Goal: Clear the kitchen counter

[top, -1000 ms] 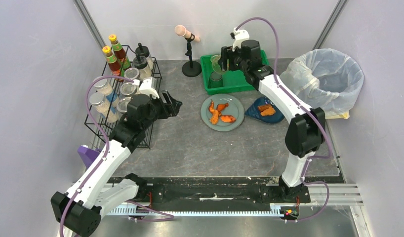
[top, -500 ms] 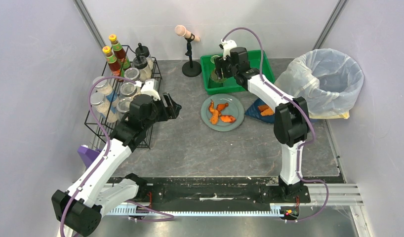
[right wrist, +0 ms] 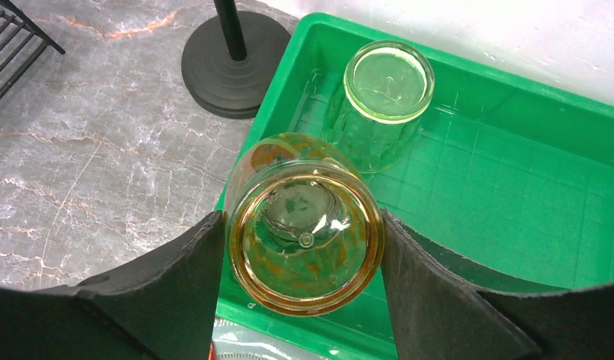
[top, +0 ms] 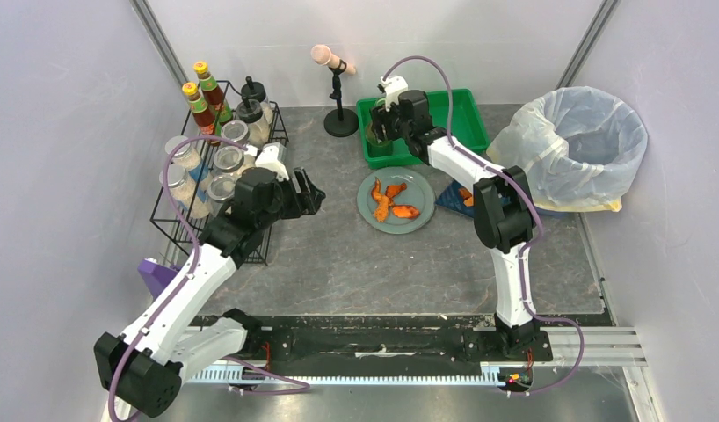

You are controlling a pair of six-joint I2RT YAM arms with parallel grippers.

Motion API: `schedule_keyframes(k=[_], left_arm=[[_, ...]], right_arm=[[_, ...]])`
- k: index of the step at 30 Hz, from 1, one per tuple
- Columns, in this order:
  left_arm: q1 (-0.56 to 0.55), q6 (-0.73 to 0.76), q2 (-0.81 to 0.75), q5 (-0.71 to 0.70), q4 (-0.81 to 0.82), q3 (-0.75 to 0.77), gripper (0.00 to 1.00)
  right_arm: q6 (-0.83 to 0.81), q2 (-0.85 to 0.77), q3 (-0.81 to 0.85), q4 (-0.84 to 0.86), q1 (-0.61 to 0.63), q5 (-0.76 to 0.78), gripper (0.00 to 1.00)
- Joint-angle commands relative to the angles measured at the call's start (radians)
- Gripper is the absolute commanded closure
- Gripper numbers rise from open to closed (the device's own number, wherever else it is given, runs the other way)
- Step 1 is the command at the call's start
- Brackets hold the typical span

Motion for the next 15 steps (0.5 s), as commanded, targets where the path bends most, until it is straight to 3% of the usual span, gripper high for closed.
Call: schedule_keyframes(k=[1, 3, 7, 15], left_arm=[[-0.008, -0.014, 0.019, 0.019, 0.004, 0.037, 0.24], [-0.009, -0.016, 0.028, 0.03, 0.004, 0.036, 0.24], [-0.013, -0.022, 0.052, 0.053, 0.004, 0.041, 0.24], [-0.03, -0.039, 0.099, 0.068, 0.016, 0.047, 0.24]], right_arm=[[-0.013, -0.002, 0.054, 0.094, 0.008, 0.005, 0.27], [-0.013, -0.018, 0.044, 0.094, 0.007, 0.006, 0.16], [-0.013, -0.072, 0.015, 0.098, 0.007, -0.01, 0.07], [0.008, -0.206, -0.095, 0.119, 0.008, 0.019, 0.03]])
